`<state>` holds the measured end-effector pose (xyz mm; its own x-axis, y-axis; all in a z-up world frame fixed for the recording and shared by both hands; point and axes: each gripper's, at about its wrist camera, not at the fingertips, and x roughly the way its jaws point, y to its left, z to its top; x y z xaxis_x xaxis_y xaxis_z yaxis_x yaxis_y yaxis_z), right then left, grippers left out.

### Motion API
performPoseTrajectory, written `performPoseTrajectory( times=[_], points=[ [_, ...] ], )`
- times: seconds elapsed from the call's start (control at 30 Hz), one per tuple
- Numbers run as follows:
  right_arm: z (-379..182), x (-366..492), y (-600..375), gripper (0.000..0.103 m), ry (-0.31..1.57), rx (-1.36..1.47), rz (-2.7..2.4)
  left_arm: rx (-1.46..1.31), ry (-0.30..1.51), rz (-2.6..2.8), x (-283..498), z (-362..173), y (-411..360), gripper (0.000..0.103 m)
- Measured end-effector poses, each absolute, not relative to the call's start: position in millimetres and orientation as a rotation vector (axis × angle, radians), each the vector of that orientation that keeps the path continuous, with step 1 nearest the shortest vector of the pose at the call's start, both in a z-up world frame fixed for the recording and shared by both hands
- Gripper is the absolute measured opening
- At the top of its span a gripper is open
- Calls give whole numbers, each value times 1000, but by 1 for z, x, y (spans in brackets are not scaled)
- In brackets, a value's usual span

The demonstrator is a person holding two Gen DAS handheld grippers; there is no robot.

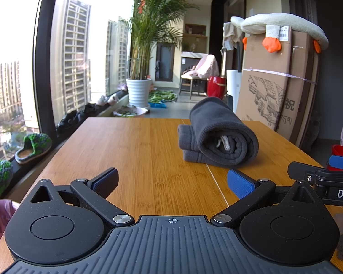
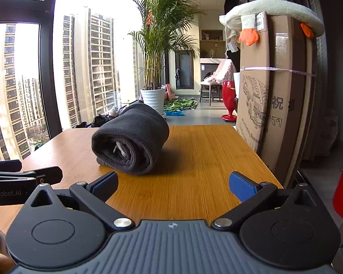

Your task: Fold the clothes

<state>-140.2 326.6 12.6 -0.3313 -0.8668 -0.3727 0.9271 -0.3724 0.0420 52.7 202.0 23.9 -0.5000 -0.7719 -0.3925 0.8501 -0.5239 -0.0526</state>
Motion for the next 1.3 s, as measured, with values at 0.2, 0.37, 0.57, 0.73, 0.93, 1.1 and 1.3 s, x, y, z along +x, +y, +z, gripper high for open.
performPoseTrajectory(
  times=[0.2, 0.37, 0.57, 0.73, 0.93, 1.1, 1.3],
  points=[
    [12, -140, 327, 103, 210, 400, -1917, 398, 293, -2098, 52, 24, 203, 103],
    [11, -140, 327, 103, 211, 399, -1917, 397, 293, -2098, 52, 24, 203, 103],
    [10, -140, 327, 103, 211, 399, -1917, 397, 293, -2098, 52, 24, 203, 103],
    [9, -140, 327, 103, 210, 400, -1917, 397, 293, -2098, 52, 24, 203, 103],
    [9, -140, 327, 103, 210, 401, -1917, 397, 293, -2097, 52, 24, 203, 103],
    [9, -141, 327, 103, 209, 402, -1916, 397, 293, -2098, 53, 24, 203, 103],
    [9, -142, 328, 103, 196, 409, -1917, 400, 282, -2097, 52, 24, 204, 103]
  ],
)
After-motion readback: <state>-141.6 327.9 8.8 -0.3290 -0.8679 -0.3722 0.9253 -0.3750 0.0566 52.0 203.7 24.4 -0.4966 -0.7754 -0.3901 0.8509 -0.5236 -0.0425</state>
